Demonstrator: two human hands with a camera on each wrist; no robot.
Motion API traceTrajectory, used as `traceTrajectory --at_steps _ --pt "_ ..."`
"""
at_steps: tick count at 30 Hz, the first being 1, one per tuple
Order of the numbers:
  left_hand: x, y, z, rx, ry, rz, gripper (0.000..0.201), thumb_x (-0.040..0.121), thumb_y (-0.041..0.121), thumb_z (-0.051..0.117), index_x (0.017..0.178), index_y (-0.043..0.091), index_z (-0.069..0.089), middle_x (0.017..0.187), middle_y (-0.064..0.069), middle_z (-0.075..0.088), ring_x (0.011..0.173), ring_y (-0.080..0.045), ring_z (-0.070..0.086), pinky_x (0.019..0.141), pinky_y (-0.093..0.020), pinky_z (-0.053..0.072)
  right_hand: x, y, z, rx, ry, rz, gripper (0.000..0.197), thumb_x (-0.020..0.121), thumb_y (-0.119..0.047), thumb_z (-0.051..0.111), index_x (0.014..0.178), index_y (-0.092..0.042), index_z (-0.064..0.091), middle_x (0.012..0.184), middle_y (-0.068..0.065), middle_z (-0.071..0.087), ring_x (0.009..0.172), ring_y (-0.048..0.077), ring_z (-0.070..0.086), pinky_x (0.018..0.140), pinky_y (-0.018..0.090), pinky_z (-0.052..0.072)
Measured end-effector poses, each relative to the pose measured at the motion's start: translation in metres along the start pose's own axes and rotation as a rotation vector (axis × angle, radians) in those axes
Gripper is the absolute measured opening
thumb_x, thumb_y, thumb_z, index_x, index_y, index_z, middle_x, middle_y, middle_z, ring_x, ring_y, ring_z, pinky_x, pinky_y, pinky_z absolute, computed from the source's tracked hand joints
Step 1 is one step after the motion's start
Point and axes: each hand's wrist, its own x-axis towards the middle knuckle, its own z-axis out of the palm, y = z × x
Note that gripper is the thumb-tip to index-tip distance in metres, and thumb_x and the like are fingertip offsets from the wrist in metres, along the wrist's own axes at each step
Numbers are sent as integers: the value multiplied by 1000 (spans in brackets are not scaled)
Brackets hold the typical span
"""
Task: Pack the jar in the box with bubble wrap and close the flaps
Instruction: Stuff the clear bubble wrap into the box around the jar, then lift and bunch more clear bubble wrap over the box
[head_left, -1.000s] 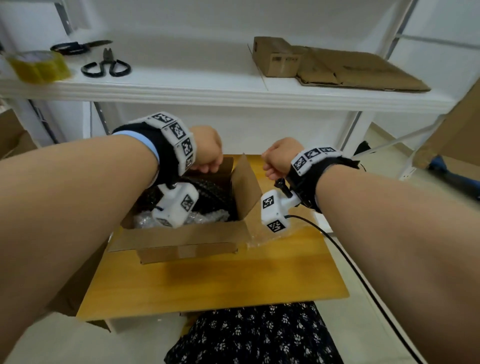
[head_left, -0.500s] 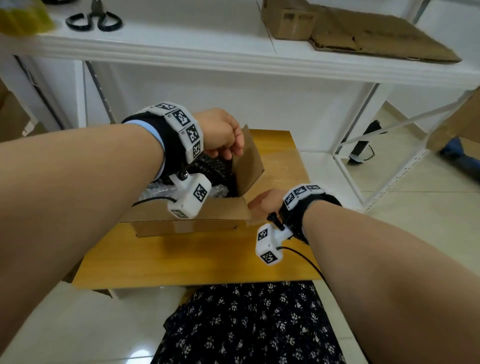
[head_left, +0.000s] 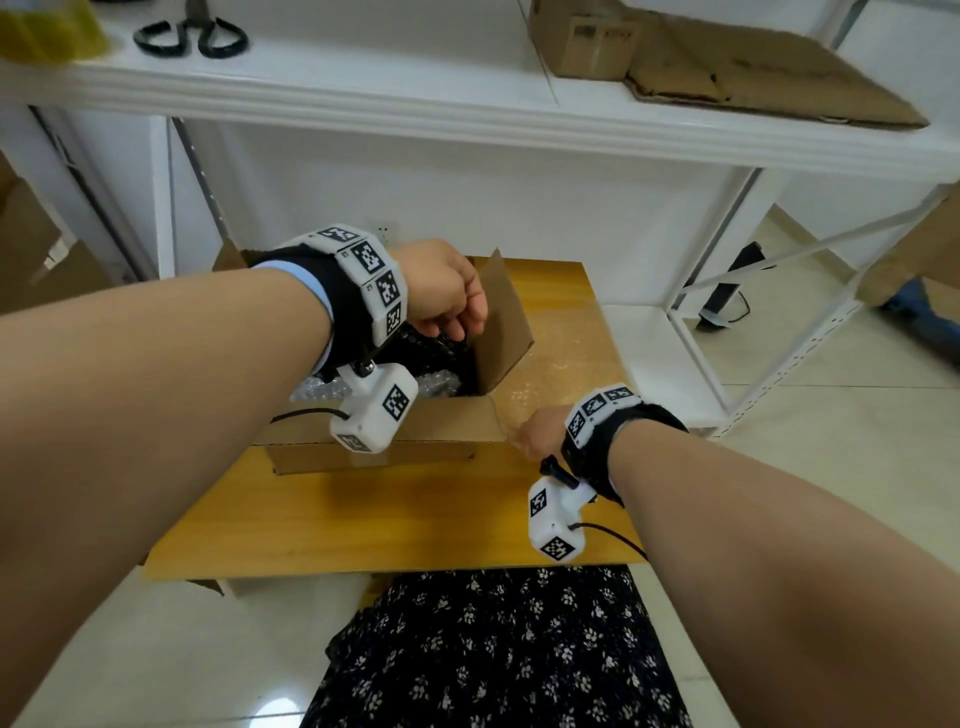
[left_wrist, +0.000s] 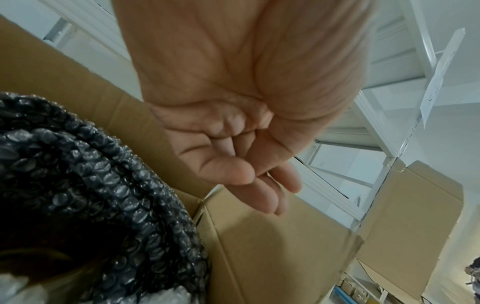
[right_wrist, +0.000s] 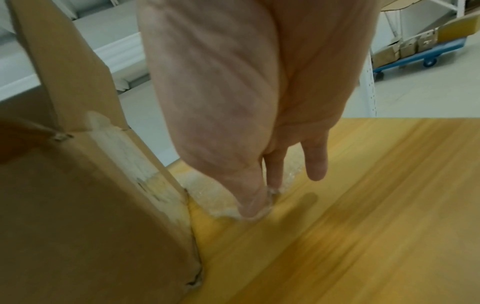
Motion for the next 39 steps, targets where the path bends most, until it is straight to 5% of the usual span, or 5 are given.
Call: traceTrajectory --at_steps 5,15,18,28,39 --pt "-8 5 -5 -4 25 6 35 80 -12 40 76 11 66 81 -4 73 65 -13 66 51 -21 48 -147 -5 -61 378 152 -26 31 86 -20 66 115 -8 68 113 12 66 104 29 62 96 44 50" --pt "-32 33 -31 -62 136 60 32 83 -10 42 80 15 61 84 -3 69 68 -13 63 54 -22 45 -239 44 -179 926 989 39 8 89 -21 58 97 -24 59 95 3 66 78 23 68 70 37 60" --pt "-37 44 -40 -143 248 113 33 83 -11 48 98 16 59 95 -5 66 76 -16 63 58 -26 47 -275 46 -213 1055 1018 -98 10 95 -19 59 105 -21 60 98 2 64 65 13 62 44 18 53" --pt "-74 96 -76 -69 358 349 108 66 30 86 148 40 17 154 -2 32 137 -23 34 111 -42 33 -361 6 -276 870 1040 -474 29 91 -40 66 101 -12 69 71 -3 66 55 12 59 50 25 51" --pt "-101 87 -99 -354 554 209 16 92 16 60 108 13 58 101 -3 64 78 -15 71 81 -42 57 -390 -20 -284 525 1252 -564 59 65 -58 81 105 -27 50 108 -5 56 95 15 60 81 31 53"
